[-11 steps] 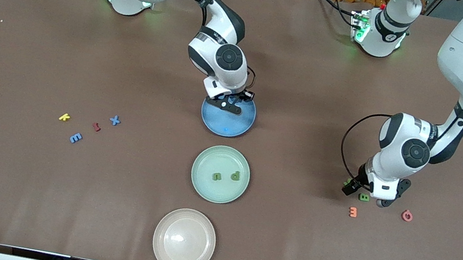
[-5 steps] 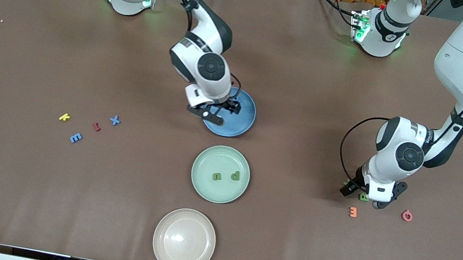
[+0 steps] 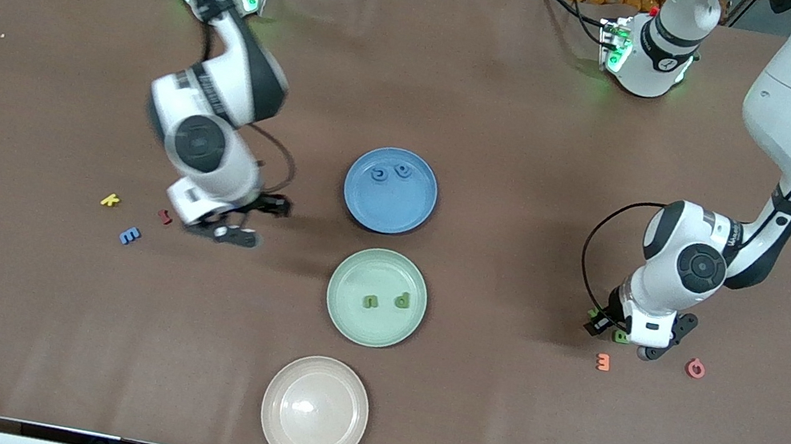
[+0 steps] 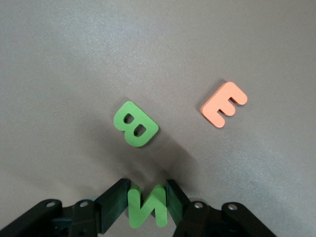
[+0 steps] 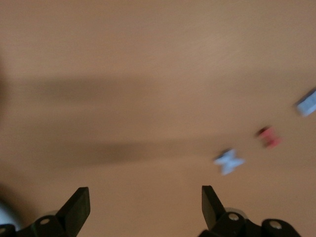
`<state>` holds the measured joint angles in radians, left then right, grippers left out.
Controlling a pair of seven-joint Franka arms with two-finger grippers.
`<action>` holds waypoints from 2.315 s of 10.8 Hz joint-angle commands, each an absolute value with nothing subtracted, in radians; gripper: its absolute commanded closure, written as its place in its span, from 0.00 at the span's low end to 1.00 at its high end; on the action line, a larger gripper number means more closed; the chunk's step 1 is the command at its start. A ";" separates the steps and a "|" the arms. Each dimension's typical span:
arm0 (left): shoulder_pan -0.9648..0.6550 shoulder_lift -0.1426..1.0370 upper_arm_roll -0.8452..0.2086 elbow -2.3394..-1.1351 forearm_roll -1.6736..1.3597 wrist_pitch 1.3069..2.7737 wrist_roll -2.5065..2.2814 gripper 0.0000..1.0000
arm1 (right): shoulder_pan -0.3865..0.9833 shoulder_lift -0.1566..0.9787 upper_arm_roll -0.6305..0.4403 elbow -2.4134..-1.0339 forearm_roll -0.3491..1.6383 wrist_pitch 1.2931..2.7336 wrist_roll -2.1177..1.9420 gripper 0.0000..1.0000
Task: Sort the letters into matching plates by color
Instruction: 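Drop the N on the green plate while the right gripper grasps blue X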
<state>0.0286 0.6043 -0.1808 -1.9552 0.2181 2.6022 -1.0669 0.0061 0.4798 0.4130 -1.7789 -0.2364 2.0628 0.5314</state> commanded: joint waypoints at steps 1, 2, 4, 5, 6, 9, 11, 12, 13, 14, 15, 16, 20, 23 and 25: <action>0.028 0.614 -0.183 -1.919 0.255 2.605 -1.094 1.00 | -0.049 0.463 0.226 -1.850 -0.198 2.187 0.015 0.00; 0.026 0.611 -0.192 -1.896 0.253 2.602 -1.098 1.00 | -0.049 0.478 0.189 -1.883 -0.192 2.282 -0.044 0.02; 0.003 0.611 -0.213 -1.849 0.238 2.597 -1.114 1.00 | -0.046 0.518 0.186 -1.898 -0.183 2.344 -0.086 0.06; -0.024 0.614 -0.215 -1.829 0.238 2.597 -1.149 1.00 | -0.043 0.529 0.186 -1.901 -0.181 2.347 -0.197 0.12; -0.064 0.621 -0.215 -1.801 0.236 2.597 -1.193 1.00 | -0.043 0.528 0.192 -1.926 -0.179 2.345 -0.280 0.17; -0.216 0.690 -0.215 -1.659 0.236 2.599 -1.331 1.00 | -0.049 0.523 0.233 -1.991 -0.178 2.345 -0.342 0.24; -0.306 0.732 -0.215 -1.612 0.236 2.617 -1.361 1.00 | -0.049 0.511 0.248 -2.025 -0.178 2.347 -0.342 0.27; -0.342 0.750 -0.215 -1.591 0.218 2.656 -1.361 1.00 | -0.063 0.497 0.262 -2.040 -0.179 2.347 -0.344 0.27; -0.382 0.768 -0.215 -1.577 0.210 2.728 -1.362 1.00 | -0.074 0.494 0.273 -2.055 -0.183 2.358 -0.347 0.27; -0.423 0.787 -0.212 -1.569 0.210 2.797 -1.388 1.00 | -0.075 0.494 0.273 -2.078 -0.190 2.394 -0.350 0.28; -0.472 0.799 -0.201 -1.557 0.216 2.845 -1.417 1.00 | -0.075 0.494 0.273 -2.101 -0.193 2.433 -0.357 0.28; -0.501 0.813 -0.181 -1.543 0.215 2.853 -1.420 1.00 | -0.084 0.494 0.273 -2.109 -0.193 2.439 -0.373 0.31; -0.571 0.831 -0.123 -1.513 0.221 2.853 -1.416 0.01 | -0.110 0.483 0.273 -2.120 -0.193 2.448 -0.420 0.66; -0.526 0.807 -0.097 -1.526 0.235 2.830 -1.385 0.00 | -0.110 0.479 0.273 -2.117 -0.192 2.438 -0.420 1.00; -0.436 0.792 -0.100 -1.528 0.235 2.702 -1.259 0.00 | -0.110 0.462 0.278 -2.108 -0.189 2.431 -0.408 1.00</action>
<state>-0.5270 0.8145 -0.0981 -1.5300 0.2179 2.8171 -1.3717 -0.0915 0.5026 0.2565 -2.0847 -0.1983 2.4362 -0.4048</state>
